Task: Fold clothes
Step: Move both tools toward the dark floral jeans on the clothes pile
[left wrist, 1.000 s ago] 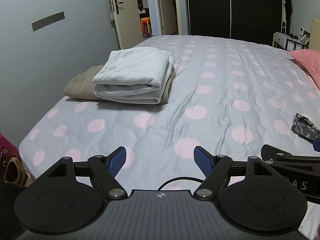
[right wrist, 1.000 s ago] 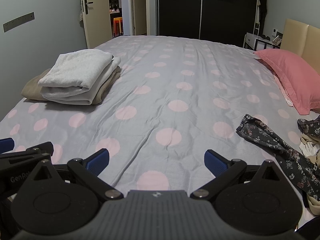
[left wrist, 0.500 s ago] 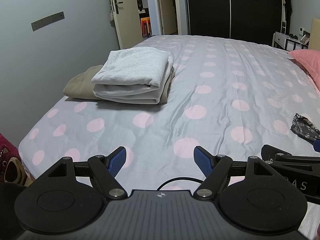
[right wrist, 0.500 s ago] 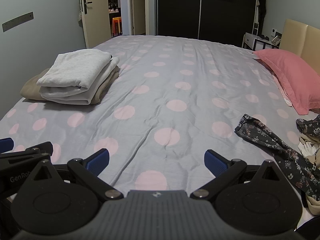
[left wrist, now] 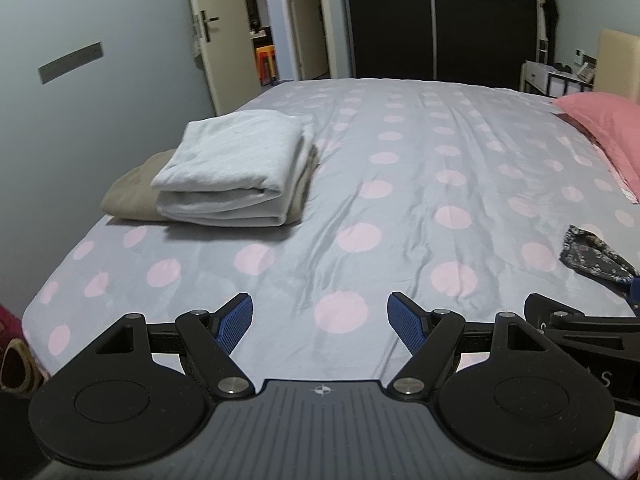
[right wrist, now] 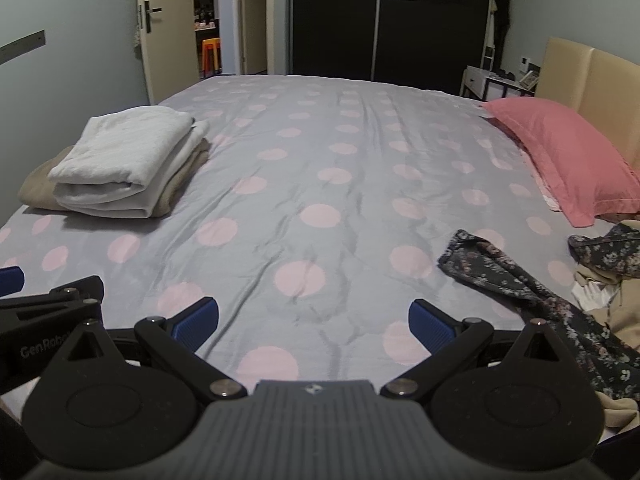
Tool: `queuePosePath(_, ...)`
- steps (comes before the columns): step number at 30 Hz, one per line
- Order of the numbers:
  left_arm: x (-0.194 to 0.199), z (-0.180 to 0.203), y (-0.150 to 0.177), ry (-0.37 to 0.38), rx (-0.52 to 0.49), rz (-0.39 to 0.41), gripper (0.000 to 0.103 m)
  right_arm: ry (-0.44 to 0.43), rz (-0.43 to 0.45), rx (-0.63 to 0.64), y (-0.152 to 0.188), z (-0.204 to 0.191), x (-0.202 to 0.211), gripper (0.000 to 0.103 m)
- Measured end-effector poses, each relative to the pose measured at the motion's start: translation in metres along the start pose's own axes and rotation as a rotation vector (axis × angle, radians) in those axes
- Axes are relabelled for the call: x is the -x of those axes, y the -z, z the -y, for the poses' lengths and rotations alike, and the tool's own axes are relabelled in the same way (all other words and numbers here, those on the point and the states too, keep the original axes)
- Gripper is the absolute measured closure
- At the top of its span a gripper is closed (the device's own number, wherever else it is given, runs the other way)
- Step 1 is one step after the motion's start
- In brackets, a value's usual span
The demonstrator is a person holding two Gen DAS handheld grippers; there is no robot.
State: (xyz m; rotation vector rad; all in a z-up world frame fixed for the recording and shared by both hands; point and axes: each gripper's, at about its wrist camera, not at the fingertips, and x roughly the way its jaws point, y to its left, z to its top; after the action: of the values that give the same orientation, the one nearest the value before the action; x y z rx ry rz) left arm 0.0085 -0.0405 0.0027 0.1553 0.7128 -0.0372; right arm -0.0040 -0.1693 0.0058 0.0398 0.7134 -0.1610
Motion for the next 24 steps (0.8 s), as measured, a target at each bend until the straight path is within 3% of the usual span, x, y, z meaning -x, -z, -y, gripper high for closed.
queuePosePath(11, -0.018, 0.056, -0.012, 0.086, -0.099, -0.002, 0.029, 0.104, -0.027, -0.08, -0.001, 0.075, -0.012, 0.001)
queuePosePath(17, -0.028, 0.091, -0.019, 0.129, -0.151, -0.012, 0.029, 0.214, -0.024, -0.036, 0.005, 0.13, -0.016, 0.001)
queuePosePath(24, -0.036, 0.131, -0.027, 0.17, -0.2, -0.016, 0.029, 0.282, -0.027, -0.052, 0.012, 0.196, -0.015, 0.001)
